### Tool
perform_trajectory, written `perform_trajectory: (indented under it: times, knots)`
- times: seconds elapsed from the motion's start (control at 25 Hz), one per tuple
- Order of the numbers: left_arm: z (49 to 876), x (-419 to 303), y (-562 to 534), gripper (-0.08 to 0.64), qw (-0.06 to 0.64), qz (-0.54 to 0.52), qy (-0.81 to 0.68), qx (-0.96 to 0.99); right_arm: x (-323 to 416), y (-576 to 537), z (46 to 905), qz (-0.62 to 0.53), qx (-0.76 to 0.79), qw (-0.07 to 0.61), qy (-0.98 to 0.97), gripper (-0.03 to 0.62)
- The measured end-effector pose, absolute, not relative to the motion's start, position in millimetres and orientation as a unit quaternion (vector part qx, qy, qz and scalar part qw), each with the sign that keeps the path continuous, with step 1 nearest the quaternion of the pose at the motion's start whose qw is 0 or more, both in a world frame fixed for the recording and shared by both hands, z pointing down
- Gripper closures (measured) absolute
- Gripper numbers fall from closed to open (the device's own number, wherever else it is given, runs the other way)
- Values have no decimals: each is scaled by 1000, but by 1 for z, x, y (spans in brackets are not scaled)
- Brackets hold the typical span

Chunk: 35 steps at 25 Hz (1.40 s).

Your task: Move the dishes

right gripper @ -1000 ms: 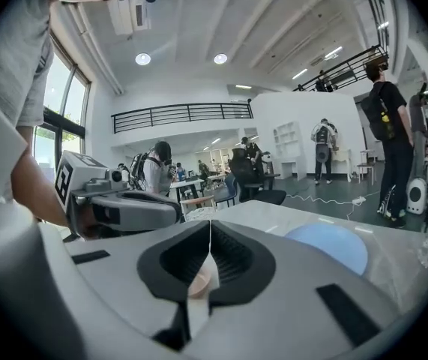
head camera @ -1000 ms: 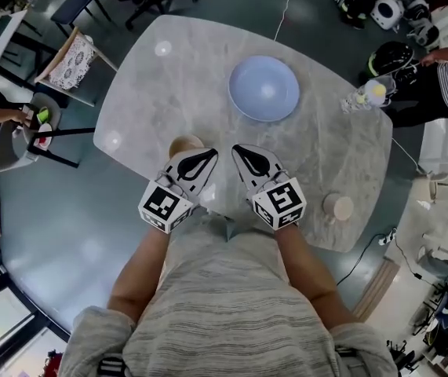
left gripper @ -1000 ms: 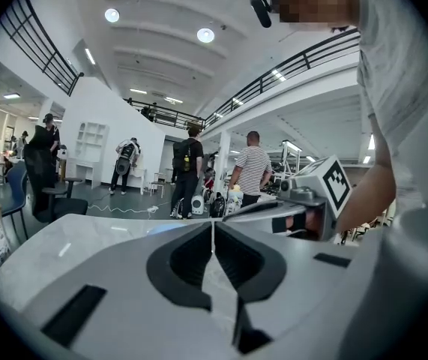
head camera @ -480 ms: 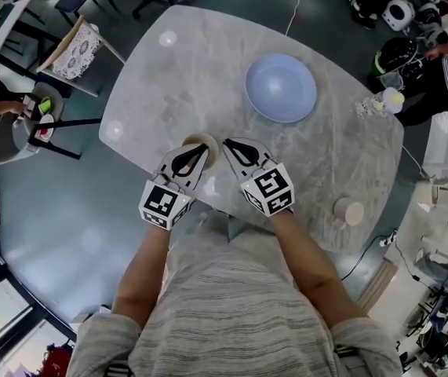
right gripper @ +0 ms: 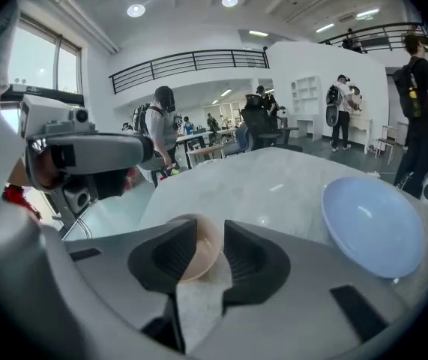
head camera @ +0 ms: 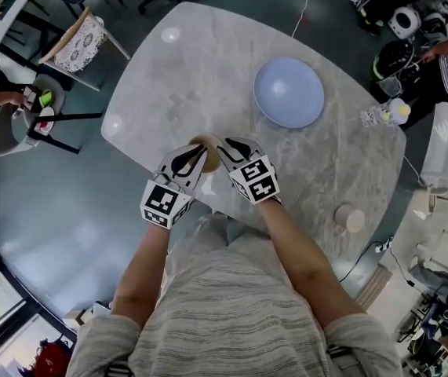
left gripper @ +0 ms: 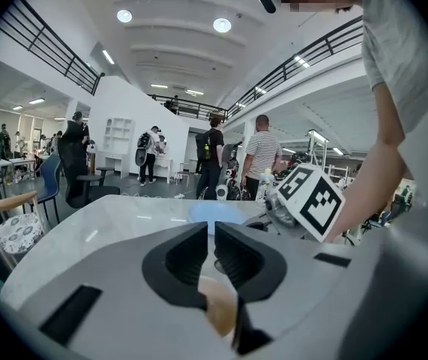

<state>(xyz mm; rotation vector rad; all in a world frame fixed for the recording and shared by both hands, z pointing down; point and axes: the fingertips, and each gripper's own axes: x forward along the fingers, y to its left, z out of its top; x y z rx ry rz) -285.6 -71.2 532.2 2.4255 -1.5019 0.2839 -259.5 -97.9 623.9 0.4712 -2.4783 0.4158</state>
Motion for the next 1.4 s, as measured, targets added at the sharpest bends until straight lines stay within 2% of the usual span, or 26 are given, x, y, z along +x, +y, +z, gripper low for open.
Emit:
perform_trajectory:
  times: [0.64,0.88,1.4]
  knots:
    - [551,-283,-76,532,156,105,-515,836,-265,-99,683,225,174,373,-883,479]
    - [551,-287,-76,532,161,105,-518,833,-268,-100,687,235,172,388,-874,548]
    - [551,-266,-92,532,164,102,-490,850,-259,-130,669,246,187,371,-876,565]
